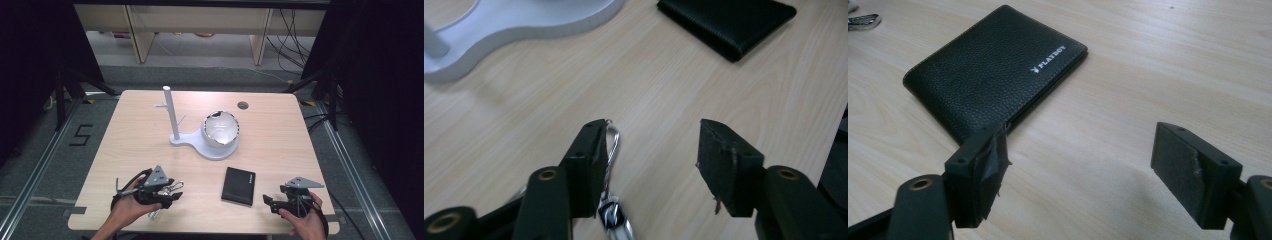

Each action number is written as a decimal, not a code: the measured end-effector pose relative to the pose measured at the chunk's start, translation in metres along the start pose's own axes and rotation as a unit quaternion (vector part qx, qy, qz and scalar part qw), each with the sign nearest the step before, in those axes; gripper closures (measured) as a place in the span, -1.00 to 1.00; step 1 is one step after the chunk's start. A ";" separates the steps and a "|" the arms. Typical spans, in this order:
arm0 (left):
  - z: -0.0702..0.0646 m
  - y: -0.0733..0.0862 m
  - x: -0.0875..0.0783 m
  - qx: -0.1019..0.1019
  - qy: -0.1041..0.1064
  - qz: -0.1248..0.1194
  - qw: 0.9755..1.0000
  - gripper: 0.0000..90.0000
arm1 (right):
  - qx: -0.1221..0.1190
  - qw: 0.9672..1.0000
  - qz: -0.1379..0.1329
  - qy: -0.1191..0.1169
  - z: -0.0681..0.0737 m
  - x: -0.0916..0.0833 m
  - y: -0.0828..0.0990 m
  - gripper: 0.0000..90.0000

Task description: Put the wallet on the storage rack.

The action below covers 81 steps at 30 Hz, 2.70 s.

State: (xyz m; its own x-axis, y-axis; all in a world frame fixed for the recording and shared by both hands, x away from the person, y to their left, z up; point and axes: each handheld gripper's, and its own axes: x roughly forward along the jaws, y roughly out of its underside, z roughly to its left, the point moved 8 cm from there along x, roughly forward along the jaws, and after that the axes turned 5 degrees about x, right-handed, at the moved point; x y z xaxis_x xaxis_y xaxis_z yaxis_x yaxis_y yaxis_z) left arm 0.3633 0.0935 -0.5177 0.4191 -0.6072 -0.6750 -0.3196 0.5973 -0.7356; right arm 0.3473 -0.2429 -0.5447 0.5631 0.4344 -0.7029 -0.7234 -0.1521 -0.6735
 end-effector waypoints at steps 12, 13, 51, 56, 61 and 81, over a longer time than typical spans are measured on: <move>-0.008 -0.056 0.047 0.054 0.048 0.010 0.997 0.87 | -0.006 1.000 0.010 -0.010 0.012 -0.001 0.004 -0.45; -0.010 -0.060 0.051 0.058 0.052 0.013 0.997 0.93 | -0.006 1.000 0.012 -0.016 0.014 -0.001 0.004 -0.45; -0.042 -0.139 0.184 0.124 0.094 0.105 0.982 0.99 | -0.050 0.998 0.030 -0.026 0.033 0.003 0.013 -0.43; -0.042 -0.137 0.188 0.123 0.101 0.112 0.981 0.99 | -0.061 0.998 0.027 -0.020 0.032 0.006 0.013 -0.43; -0.041 -0.135 0.188 0.125 0.098 0.118 0.980 0.99 | -0.060 0.997 0.033 -0.021 0.035 0.007 0.013 -0.43; -0.042 -0.134 0.187 0.136 0.088 0.127 0.979 0.99 | -0.071 0.996 0.044 -0.012 0.036 0.012 0.015 -0.43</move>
State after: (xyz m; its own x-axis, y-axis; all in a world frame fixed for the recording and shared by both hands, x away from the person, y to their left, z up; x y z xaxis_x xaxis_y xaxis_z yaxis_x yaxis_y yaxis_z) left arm 0.4484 -0.1217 -0.5477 0.1951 -0.4875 -0.8510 -0.1471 0.8433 -0.5168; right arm 0.3288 -0.2080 -0.5553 0.4891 0.4349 -0.7560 -0.7046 -0.3138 -0.6364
